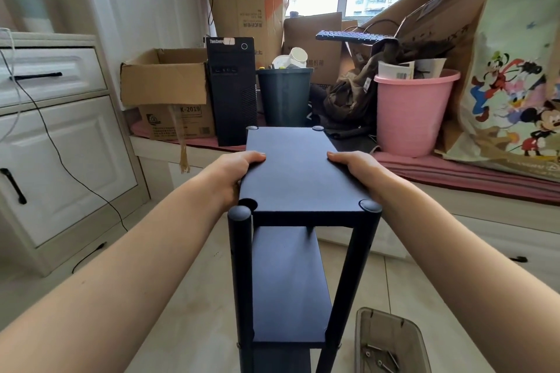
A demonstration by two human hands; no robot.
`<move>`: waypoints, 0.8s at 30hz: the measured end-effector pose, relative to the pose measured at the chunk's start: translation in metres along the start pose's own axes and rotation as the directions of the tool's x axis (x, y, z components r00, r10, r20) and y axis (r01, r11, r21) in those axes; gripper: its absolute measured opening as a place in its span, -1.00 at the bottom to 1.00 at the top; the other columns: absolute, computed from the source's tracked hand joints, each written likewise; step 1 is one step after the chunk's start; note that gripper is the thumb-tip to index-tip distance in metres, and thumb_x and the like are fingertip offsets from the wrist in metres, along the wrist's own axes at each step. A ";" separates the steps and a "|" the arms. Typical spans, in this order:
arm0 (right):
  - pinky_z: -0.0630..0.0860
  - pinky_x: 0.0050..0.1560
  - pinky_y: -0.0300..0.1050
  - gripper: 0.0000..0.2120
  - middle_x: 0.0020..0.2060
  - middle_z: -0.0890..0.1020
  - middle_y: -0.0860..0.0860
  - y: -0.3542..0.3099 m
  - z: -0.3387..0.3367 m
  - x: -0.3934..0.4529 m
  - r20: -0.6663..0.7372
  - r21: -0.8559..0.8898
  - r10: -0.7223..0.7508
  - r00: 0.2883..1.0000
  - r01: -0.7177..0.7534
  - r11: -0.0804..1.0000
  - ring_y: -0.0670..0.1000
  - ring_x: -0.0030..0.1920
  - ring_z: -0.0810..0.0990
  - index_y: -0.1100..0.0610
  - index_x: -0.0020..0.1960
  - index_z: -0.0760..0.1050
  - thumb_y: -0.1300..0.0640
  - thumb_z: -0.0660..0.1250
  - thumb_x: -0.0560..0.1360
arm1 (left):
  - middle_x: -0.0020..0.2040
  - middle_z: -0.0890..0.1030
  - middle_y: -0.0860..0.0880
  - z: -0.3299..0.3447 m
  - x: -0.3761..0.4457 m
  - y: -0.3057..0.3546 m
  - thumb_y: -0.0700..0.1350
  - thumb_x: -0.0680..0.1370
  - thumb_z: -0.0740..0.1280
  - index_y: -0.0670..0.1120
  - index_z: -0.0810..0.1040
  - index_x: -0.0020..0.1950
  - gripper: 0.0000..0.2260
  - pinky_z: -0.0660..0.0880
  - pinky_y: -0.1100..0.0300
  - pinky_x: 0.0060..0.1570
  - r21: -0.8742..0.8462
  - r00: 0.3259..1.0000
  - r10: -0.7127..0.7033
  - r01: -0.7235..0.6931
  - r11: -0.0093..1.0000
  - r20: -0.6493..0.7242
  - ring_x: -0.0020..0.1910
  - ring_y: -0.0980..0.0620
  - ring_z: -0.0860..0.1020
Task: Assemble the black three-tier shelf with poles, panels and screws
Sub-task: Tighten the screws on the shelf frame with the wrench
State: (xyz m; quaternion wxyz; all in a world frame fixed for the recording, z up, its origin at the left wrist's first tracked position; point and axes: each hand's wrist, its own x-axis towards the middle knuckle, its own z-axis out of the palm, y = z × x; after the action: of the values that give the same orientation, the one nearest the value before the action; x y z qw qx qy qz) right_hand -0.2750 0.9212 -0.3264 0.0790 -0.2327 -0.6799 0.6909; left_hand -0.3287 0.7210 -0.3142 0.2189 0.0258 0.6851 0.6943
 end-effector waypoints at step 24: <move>0.41 -0.60 -0.35 -0.75 -0.29 0.57 0.06 0.002 0.003 0.000 -0.125 -0.011 -0.055 0.991 0.054 0.998 0.00 -0.45 0.56 0.27 0.15 0.54 0.11 0.36 0.57 | -0.07 0.74 -0.03 -0.031 -0.015 -0.005 0.04 0.66 0.28 -0.03 0.64 0.05 -0.80 0.63 0.17 -0.36 0.066 0.995 0.087 -0.091 0.994 0.052 -0.26 0.02 0.72</move>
State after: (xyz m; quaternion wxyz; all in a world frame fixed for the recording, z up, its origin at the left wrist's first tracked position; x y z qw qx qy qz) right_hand -0.2756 0.9179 -0.3287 0.1394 -0.2573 -0.6824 0.6698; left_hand -0.3245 0.6864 -0.3169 0.2036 0.0809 0.7009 0.6788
